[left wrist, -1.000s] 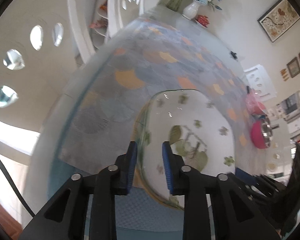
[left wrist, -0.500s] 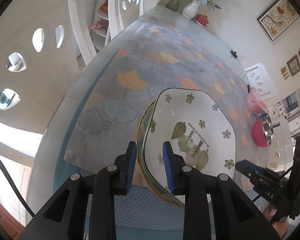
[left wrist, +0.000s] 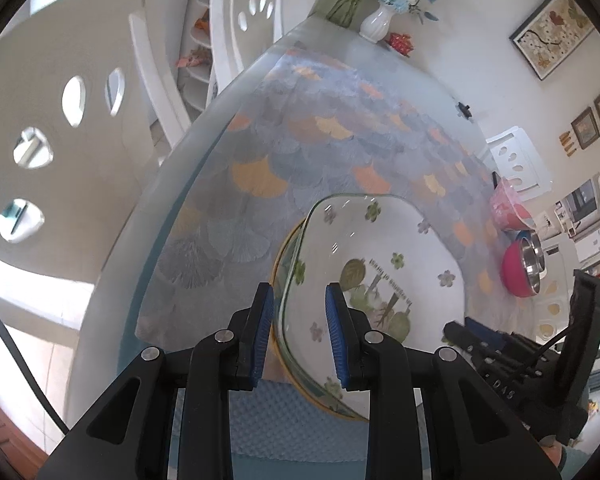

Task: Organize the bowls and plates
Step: 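Open the left gripper and pull back from the stack, then move both tools toward the pink bowl and steel bowls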

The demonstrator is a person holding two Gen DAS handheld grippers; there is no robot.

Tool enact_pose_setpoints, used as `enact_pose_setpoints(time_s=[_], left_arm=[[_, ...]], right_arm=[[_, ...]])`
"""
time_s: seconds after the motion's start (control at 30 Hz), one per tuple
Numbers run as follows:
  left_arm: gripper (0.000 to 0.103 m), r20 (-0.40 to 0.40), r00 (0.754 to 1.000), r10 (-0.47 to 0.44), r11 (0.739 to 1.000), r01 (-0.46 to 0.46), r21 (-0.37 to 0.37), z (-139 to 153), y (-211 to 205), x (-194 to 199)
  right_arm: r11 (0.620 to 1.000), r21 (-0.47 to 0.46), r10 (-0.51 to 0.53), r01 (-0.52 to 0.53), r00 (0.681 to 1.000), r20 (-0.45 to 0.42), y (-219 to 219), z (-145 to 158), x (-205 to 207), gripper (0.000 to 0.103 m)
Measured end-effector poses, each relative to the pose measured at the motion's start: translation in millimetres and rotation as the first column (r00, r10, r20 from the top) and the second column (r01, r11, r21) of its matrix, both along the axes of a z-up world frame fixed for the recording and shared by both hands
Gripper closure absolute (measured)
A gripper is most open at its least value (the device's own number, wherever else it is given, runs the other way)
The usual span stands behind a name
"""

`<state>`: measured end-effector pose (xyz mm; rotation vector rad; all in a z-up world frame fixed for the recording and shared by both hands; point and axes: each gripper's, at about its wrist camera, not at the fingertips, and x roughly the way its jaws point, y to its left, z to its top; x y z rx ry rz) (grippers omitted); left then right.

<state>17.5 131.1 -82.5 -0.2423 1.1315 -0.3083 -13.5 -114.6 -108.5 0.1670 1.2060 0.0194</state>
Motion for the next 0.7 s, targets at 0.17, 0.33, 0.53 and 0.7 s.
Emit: enact_pose_setpoints(time_s=[0.17, 0.33, 0.53, 0.7], left_arm=[[0.079, 0.066, 0.996, -0.054, 0.999, 0.054, 0.003, 26, -14, 9], [0.079, 0.137, 0.981, -0.139, 0.990, 0.142, -0.012, 56, -44, 24], [0.050, 0.222, 0.940, -0.261, 0.959, 0.279, -0.053, 95, -107, 42], [0.046, 0.235, 0.905, -0.354, 0.920, 0.382, -0.087, 111, -178, 59]], right_arm=[[0.999, 0.034, -0.017, 0.017, 1.000, 0.006, -5, 15, 0, 0.076], [0.997, 0.049, -0.056, 0.053, 0.996, 0.065, -17, 47, -4, 0.076], [0.985, 0.061, -0.170, 0.163, 0.978, 0.118, -62, 80, -12, 0.050], [0.952, 0.085, -0.304, 0.294, 0.941, 0.148, -123, 93, -20, 0.048]])
